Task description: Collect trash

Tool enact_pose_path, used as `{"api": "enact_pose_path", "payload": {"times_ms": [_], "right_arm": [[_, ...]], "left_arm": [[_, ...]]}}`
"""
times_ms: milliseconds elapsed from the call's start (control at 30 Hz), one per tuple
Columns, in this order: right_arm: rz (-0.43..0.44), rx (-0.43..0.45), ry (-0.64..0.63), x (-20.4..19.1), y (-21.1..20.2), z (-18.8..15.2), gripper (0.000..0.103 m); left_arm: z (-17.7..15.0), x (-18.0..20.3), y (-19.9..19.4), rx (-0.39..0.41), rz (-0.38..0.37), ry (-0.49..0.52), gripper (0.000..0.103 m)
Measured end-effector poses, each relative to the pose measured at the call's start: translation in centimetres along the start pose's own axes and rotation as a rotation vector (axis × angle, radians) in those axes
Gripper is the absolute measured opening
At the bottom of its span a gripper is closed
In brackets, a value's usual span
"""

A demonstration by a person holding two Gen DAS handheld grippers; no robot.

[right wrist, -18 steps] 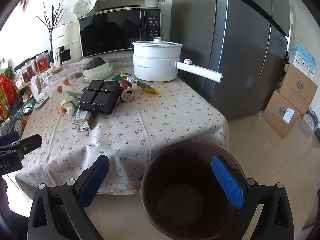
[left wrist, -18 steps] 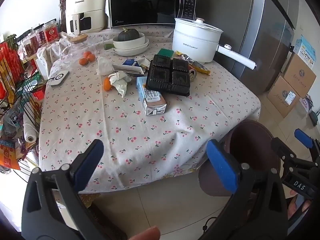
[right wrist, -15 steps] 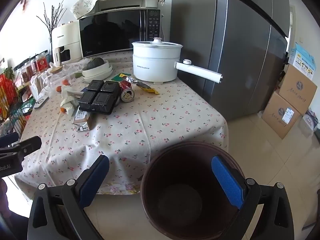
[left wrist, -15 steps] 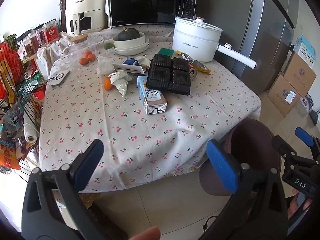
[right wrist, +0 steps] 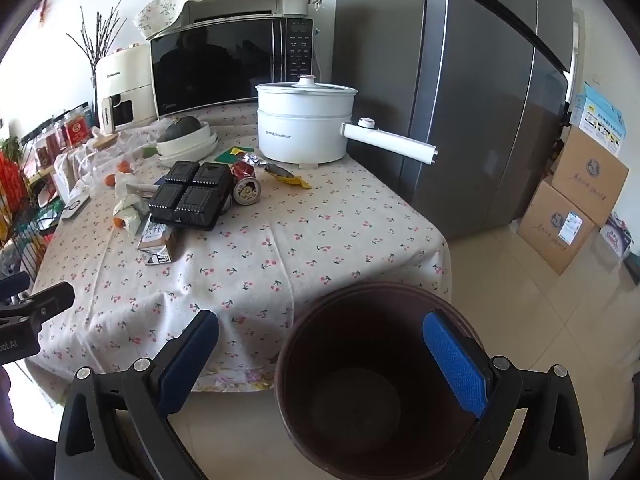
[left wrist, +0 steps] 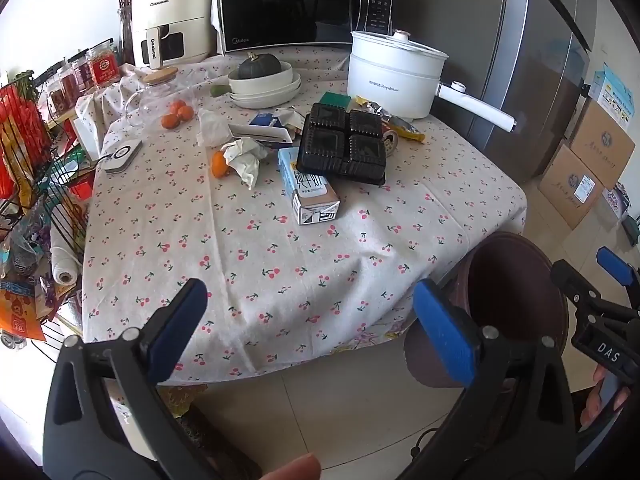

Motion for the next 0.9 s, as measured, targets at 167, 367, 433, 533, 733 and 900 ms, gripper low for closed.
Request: {"api": "enact_pose_path", "payload": {"times_ms": [167,367,433,533,733,900], "right_arm": [[-0.006,0.009,0.006,0.2,-0.2,0.1,0.103],[-0.013,0.003,0.007,0.1,-0.1,0.1,0.103],[-0.015,0.003,0.008,0.1,-0.1,0.1,0.103],[-0.018,0.008,0.013,0.1,-0.2,0.1,0.103],[-0.023,0.023,0.020,0.0,-0.5,0.7,0.103],[-0.020,0.038,0.022,-0.3,-0.7,1.2,0.103]], "left_arm": [[0.0,0.0,0.0,0.000,0.000,0.000,0.102],[0.0,0.0,0.0,0.001,0.002,0.000,0.102],[0.0,-0.1,-0.1,0.001,0.002,0.000,0.102],[0.0,-0.2,-0.2,0.003,0.005,0.000,0.102],[0.2,-0.4,-0.1,0.003,0.011,0.002,0.102],[0.2,-0.2,0.3,-0.001,0.021,0.007,0.102]]}}
Point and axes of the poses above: each gripper's, at about its wrist camera, not at the fingertips, and y roughly the way its jaws point, x to its right, z to its top, the point moved 3 cm from there along y, roughly the way its jaws point, and after that the axes turned 2 degrees about x, right-handed, at the moved point
